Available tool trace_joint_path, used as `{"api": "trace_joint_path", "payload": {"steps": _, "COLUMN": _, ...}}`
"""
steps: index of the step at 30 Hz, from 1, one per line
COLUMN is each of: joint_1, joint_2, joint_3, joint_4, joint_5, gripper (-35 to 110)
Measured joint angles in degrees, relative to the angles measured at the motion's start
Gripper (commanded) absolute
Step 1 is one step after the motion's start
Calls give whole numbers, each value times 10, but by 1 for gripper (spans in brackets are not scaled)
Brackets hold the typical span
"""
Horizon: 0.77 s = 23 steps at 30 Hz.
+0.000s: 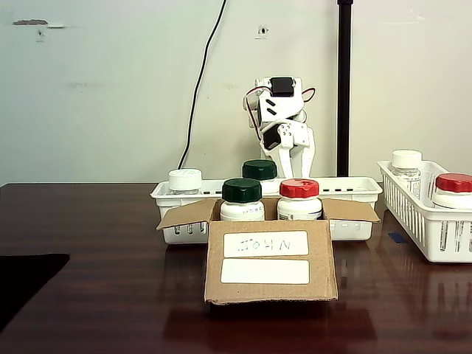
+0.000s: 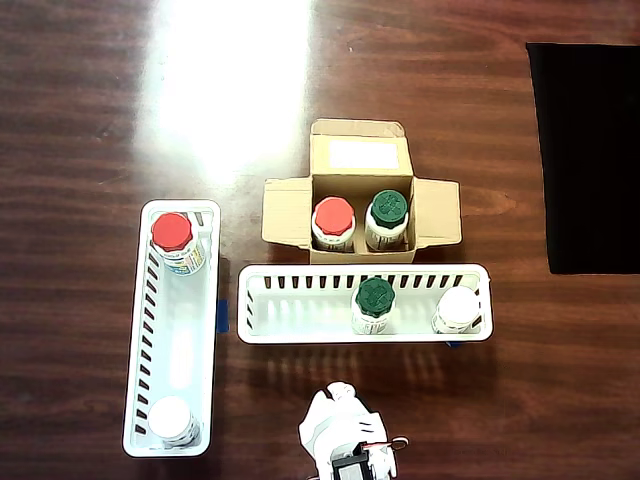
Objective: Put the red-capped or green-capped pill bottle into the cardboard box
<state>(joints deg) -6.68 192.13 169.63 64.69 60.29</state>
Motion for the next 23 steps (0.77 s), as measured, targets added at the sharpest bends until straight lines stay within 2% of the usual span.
{"api": "trace_joint_path", "payload": {"steps": 10, "joint_1": 0, "joint_2": 0, "joint_3": 0, "joint_4": 0, "joint_5": -90, "gripper": 3}}
{"api": "trace_joint_path", "payload": {"steps": 23, "joint_1": 0, "joint_2": 0, "joint_3": 0, "joint_4": 0, "joint_5": -131, "gripper": 3}}
